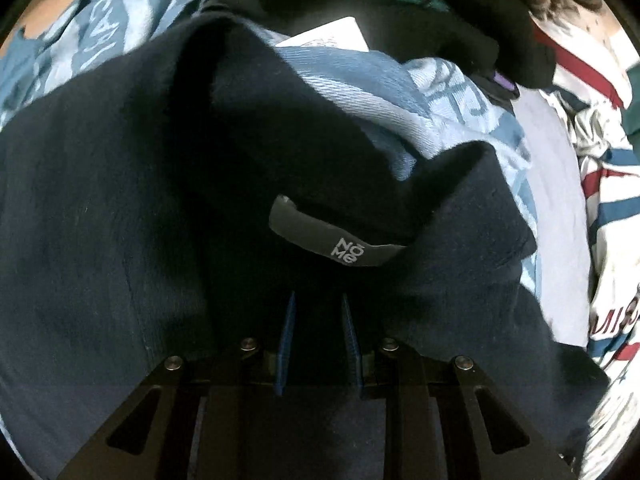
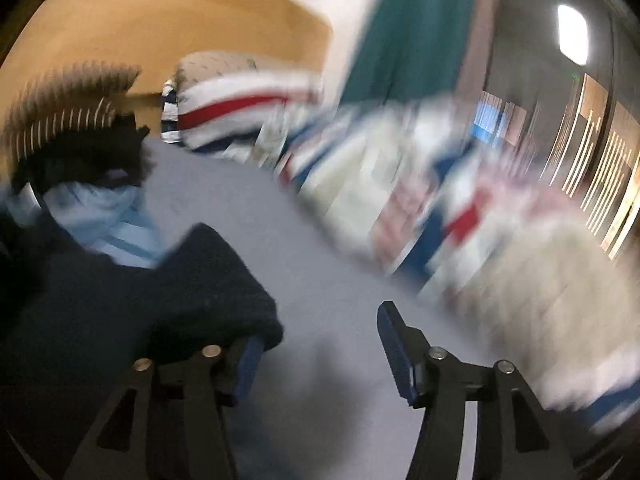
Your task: Fold clothes
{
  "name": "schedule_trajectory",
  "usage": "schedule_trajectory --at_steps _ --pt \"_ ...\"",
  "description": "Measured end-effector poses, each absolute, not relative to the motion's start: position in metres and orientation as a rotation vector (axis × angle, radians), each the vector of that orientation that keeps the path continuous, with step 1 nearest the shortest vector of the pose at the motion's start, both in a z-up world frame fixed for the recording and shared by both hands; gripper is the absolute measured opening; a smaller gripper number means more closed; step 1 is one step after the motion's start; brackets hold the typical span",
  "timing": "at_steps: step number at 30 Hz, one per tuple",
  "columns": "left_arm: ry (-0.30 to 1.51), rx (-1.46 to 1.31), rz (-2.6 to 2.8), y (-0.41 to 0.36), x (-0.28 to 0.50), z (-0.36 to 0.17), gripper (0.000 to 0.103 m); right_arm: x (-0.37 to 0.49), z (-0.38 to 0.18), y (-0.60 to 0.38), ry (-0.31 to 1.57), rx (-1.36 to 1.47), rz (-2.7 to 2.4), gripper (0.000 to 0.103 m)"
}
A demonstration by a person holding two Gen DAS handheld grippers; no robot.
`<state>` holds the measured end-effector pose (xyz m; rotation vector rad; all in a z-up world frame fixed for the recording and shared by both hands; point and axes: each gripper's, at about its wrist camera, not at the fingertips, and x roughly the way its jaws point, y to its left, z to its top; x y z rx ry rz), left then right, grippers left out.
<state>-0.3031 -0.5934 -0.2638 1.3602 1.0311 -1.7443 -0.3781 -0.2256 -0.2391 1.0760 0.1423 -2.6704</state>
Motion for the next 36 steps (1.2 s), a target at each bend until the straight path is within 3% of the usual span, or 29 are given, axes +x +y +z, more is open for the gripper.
schedule_trajectory --at_steps 2,5,12,15,18,19,21,23,26,28,30,33,34,35,36 --pt "1.051 1.381 -1.739 -0.597 -0.303 -0.265 0.025 -0.397 -0.262 -0.196 -0.304 1.248 -2.42 0.045" --pt "1.063 1.427 -1.738 -0.602 -0.304 -0.266 0.025 -0.41 -0.292 -0.169 -0.656 1.351 -2.228 0.046" --pt "1.04 1.499 -1.703 -0.605 -0.31 -0.267 0.025 -0.406 -0.294 -0.183 -0.545 1.397 -2.137 0.047" --pt "1.021 1.514 -1.695 -0.604 -0.312 -0.267 0.025 -0.403 -0.294 -0.198 -0.392 1.439 -2.165 0.045" --pt "1.02 1.523 -1.696 -0.604 -0.311 -0.267 0.026 -0.409 -0.294 -0.21 -0.389 1.419 -2.18 0.048" --pt "1.029 1.523 -1.698 -0.605 -0.309 -0.267 0.025 -0.413 -0.294 -0.217 -0.348 1.417 -2.185 0.047" --pt "1.048 1.523 -1.703 -0.607 -0.307 -0.268 0.025 -0.418 -0.292 -0.233 -0.209 1.405 -2.204 0.036" --pt "1.062 1.524 -1.709 -0.609 -0.304 -0.268 0.025 -0.418 -0.29 -0.246 -0.103 1.406 -2.223 0.008" --pt "1.062 1.526 -1.708 -0.609 -0.302 -0.267 0.025 -0.415 -0.27 -0.255 0.132 1.363 -2.374 0.005" --pt "1.059 1.528 -1.699 -0.609 -0.302 -0.267 0.025 -0.404 -0.248 -0.266 0.393 1.233 -2.53 0.004" --pt "1.048 1.529 -1.687 -0.609 -0.303 -0.267 0.025 -0.384 -0.229 -0.293 0.831 0.97 -2.653 0.005" --pt "1.024 1.527 -1.684 -0.607 -0.303 -0.265 0.025 -0.361 -0.224 -0.329 1.278 0.616 -2.674 0.005" --pt "1.019 1.528 -1.685 -0.607 -0.303 -0.265 0.026 -0.355 -0.225 -0.339 1.374 0.533 -2.663 0.009" --pt "1.014 1.529 -1.687 -0.607 -0.302 -0.265 0.026 -0.356 -0.228 -0.344 1.389 0.551 -2.64 0.021" --pt "1.009 1.53 -1.688 -0.606 -0.302 -0.264 0.026 -0.362 -0.23 -0.343 1.281 0.667 -2.616 0.03"
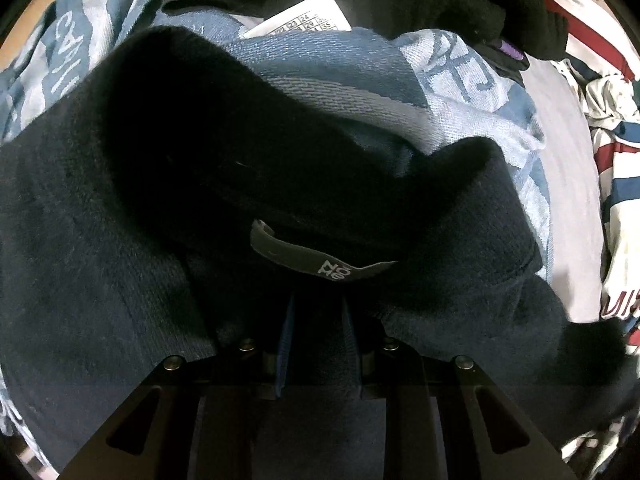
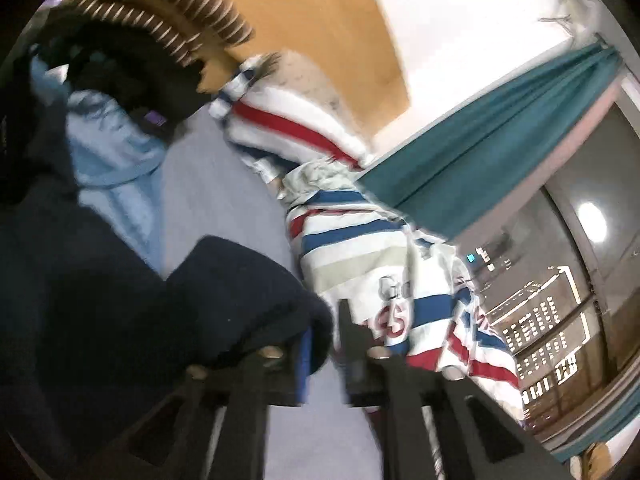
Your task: Fold clothes
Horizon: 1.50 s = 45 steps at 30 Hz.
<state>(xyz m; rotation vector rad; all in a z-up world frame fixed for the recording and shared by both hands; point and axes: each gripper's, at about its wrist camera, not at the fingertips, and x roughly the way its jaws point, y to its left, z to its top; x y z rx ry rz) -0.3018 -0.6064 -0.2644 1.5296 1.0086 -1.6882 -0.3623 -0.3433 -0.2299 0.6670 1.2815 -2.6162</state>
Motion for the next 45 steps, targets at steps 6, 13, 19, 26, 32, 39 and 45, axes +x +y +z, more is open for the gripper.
schedule_trajectory --at_steps 6,13,19,26,32,39,45 --pt "1.112 1.536 -1.719 -0.62 -0.29 -0.266 0.025 -0.435 -0.262 -0.235 -0.299 1.461 -2.199 0.044" --pt "1.137 1.54 -1.738 -0.627 -0.283 -0.265 0.025 -0.439 -0.296 -0.194 -0.597 1.475 -2.051 0.045" --pt "1.117 1.534 -1.744 -0.631 -0.281 -0.263 0.025 -0.434 -0.296 -0.228 -0.364 1.459 -2.108 0.043" --pt "1.13 1.535 -1.752 -0.64 -0.277 -0.262 0.025 -0.429 -0.271 -0.23 -0.284 1.403 -2.252 0.009" --pt "1.085 1.533 -1.73 -0.642 -0.279 -0.259 0.025 -0.388 -0.2 -0.269 0.664 0.898 -2.753 0.009" --pt "1.112 1.538 -1.748 -0.655 -0.274 -0.258 0.025 -0.418 -0.207 -0.264 0.185 1.276 -2.49 0.057" --pt "1.195 1.501 -1.79 -0.673 -0.263 -0.259 0.025 -0.431 -0.275 -0.172 -0.674 1.563 -2.221 0.047"
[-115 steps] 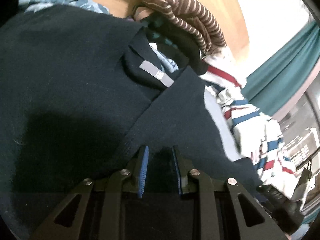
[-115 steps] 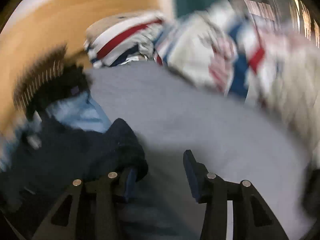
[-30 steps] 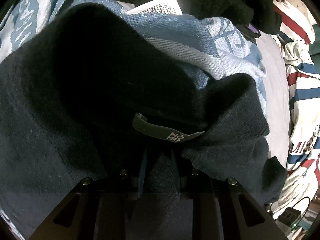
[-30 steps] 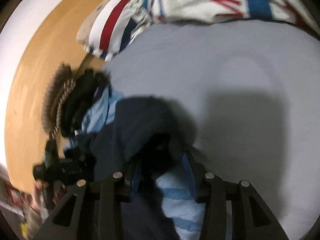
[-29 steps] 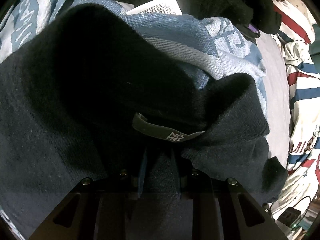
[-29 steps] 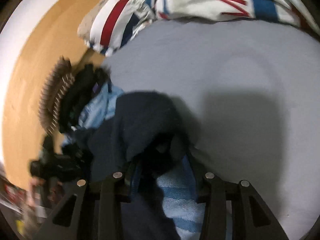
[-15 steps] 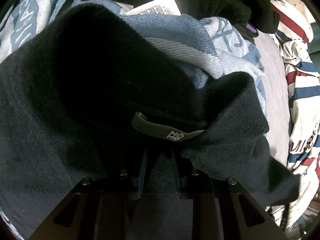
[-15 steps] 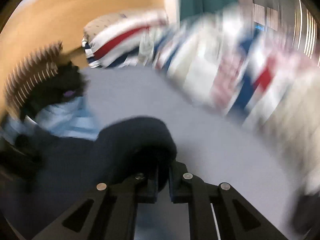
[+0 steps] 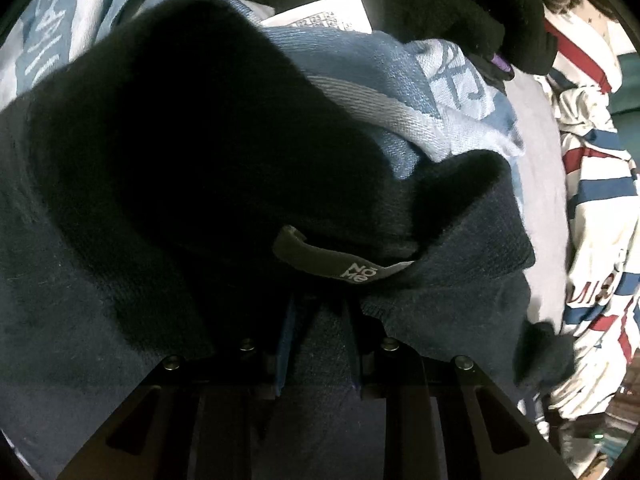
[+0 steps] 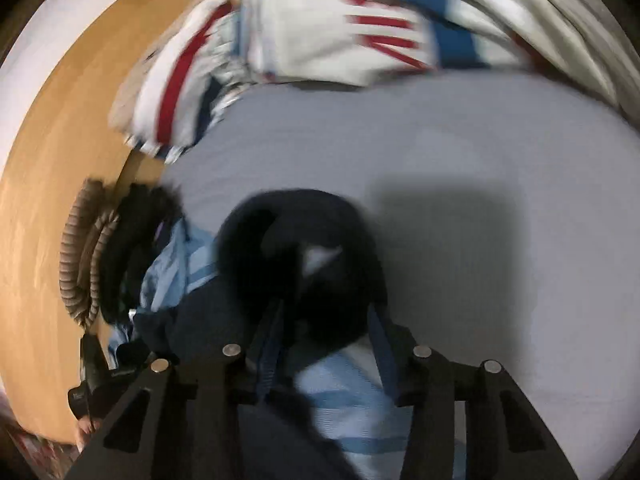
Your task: Fold clothes
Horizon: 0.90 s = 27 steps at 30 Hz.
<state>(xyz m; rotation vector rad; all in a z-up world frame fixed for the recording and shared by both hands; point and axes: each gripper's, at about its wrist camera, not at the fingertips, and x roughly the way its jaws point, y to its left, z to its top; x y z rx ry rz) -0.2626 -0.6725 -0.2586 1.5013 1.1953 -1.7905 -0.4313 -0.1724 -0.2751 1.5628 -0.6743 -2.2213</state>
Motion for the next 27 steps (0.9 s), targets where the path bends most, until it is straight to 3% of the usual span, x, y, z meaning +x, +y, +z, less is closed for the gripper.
schedule_trajectory --at_steps 5,7,10,12,13,16,17,19,21,24,25,26,27 --pt "1.04 1.413 -1.837 -0.663 -0.263 -0.25 0.025 -0.426 -0.297 -0.165 -0.716 1.552 -2.149 0.048" --pt "0.937 1.336 -1.885 -0.651 -0.26 -0.243 0.025 -0.427 -0.299 -0.177 -0.631 1.545 -2.171 0.051" --pt "1.051 1.102 -2.103 -0.62 -0.232 -0.225 0.025 -0.429 -0.301 -0.197 -0.444 1.53 -2.214 0.051" --pt "1.153 0.976 -2.228 -0.559 -0.195 -0.226 0.025 -0.428 -0.299 -0.21 -0.291 1.492 -2.244 0.031" --pt "1.153 0.943 -2.249 -0.526 -0.178 -0.221 0.025 -0.426 -0.298 -0.213 -0.218 1.472 -2.261 0.005" --pt "1.018 0.965 -2.171 -0.506 -0.229 -0.25 0.025 -0.422 -0.283 -0.215 -0.095 1.414 -2.344 0.006" --pt "0.998 0.985 -2.122 -0.499 -0.195 -0.248 0.025 -0.419 -0.269 -0.21 -0.068 1.365 -2.411 0.006" --pt "1.063 1.044 -2.011 -0.497 -0.219 -0.29 0.025 -0.416 -0.245 -0.205 0.026 1.298 -2.539 0.006" --pt "1.175 0.996 -1.954 -0.513 -0.221 -0.301 0.025 -0.413 -0.222 -0.207 0.285 1.216 -2.726 0.006" --pt "1.18 1.014 -1.914 -0.518 -0.224 -0.3 0.025 -0.411 -0.209 -0.215 0.662 1.083 -2.863 0.008" --pt "1.163 1.021 -1.917 -0.518 -0.227 -0.303 0.025 -0.412 -0.211 -0.214 0.659 1.11 -2.845 0.012" --pt "1.143 1.027 -1.922 -0.518 -0.23 -0.307 0.025 -0.414 -0.212 -0.213 0.657 1.136 -2.827 0.03" --pt "1.107 1.04 -1.933 -0.515 -0.232 -0.307 0.025 -0.415 -0.214 -0.211 0.622 1.177 -2.799 0.039"
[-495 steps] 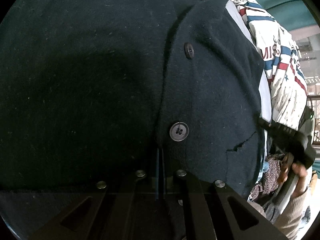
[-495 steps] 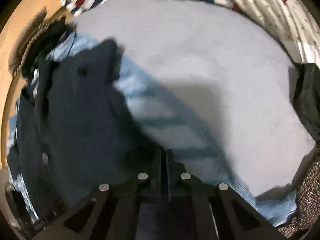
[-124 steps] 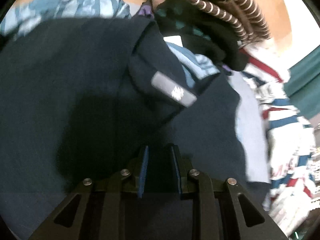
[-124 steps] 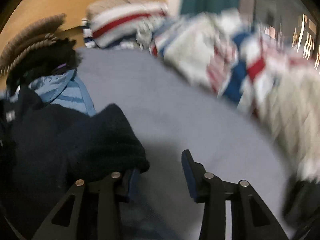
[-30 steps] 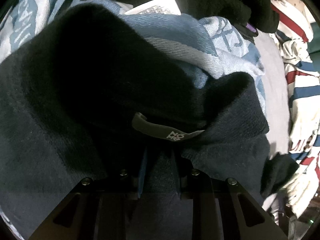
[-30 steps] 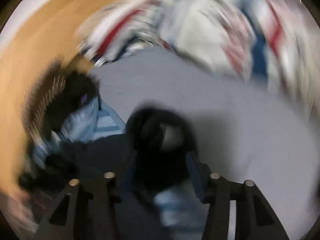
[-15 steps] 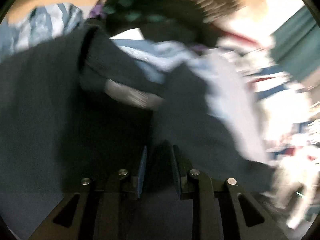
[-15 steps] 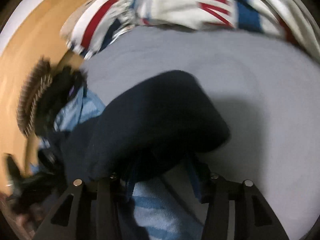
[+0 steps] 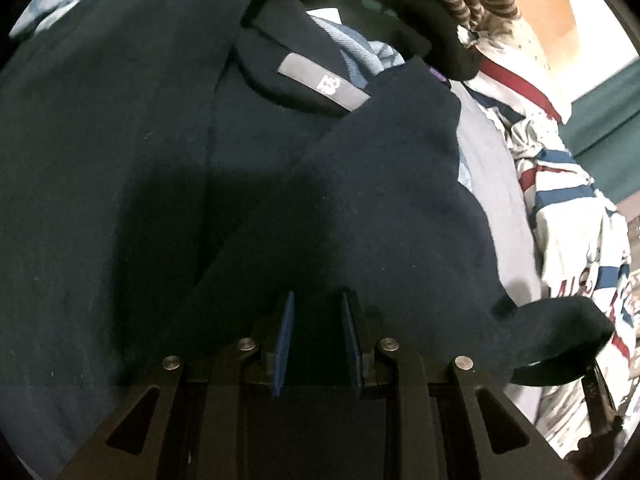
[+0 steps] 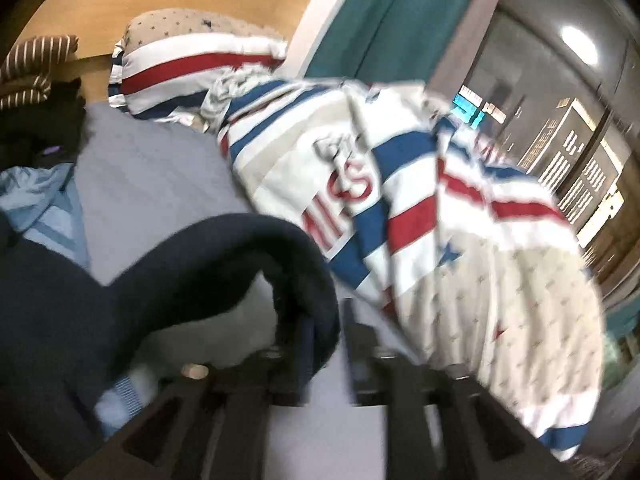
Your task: Fold clothes
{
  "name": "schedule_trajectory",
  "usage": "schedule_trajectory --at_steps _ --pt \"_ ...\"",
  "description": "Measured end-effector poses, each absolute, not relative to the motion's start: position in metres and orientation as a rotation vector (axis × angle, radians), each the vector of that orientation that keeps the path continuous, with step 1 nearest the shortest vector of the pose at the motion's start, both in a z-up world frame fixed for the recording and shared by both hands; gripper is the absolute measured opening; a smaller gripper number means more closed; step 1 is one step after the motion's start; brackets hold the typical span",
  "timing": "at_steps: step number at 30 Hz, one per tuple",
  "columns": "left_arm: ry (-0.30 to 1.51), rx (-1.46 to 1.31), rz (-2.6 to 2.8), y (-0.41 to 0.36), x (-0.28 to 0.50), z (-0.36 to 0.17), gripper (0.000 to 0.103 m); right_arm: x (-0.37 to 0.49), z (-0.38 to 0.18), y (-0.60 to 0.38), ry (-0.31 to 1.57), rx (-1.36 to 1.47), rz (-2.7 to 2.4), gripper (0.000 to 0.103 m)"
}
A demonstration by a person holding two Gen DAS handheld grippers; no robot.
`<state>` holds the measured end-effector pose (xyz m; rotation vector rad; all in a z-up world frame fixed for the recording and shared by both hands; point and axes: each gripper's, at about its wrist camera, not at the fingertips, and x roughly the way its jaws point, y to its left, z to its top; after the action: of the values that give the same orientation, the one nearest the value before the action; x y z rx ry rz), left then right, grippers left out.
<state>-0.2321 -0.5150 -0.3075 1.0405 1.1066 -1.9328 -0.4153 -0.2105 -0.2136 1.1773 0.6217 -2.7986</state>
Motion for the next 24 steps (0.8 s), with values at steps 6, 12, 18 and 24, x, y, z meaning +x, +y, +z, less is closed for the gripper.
schedule_trajectory --at_steps 6,12,18,24 --pt "1.017 1.083 -1.957 -0.515 -0.238 -0.301 0.025 -0.424 -0.263 -0.14 -0.12 1.571 -2.49 0.045" --pt "0.999 1.062 -1.987 -0.531 -0.264 -0.302 0.025 -0.419 -0.287 -0.098 -0.607 1.557 -2.272 0.049" --pt "0.991 1.029 -2.007 -0.529 -0.251 -0.301 0.025 -0.441 -0.282 -0.114 -0.547 1.53 -2.347 0.068" --pt "0.859 1.028 -2.055 -0.514 -0.258 -0.301 0.025 -0.449 -0.285 -0.138 -0.098 1.644 -2.474 0.01"
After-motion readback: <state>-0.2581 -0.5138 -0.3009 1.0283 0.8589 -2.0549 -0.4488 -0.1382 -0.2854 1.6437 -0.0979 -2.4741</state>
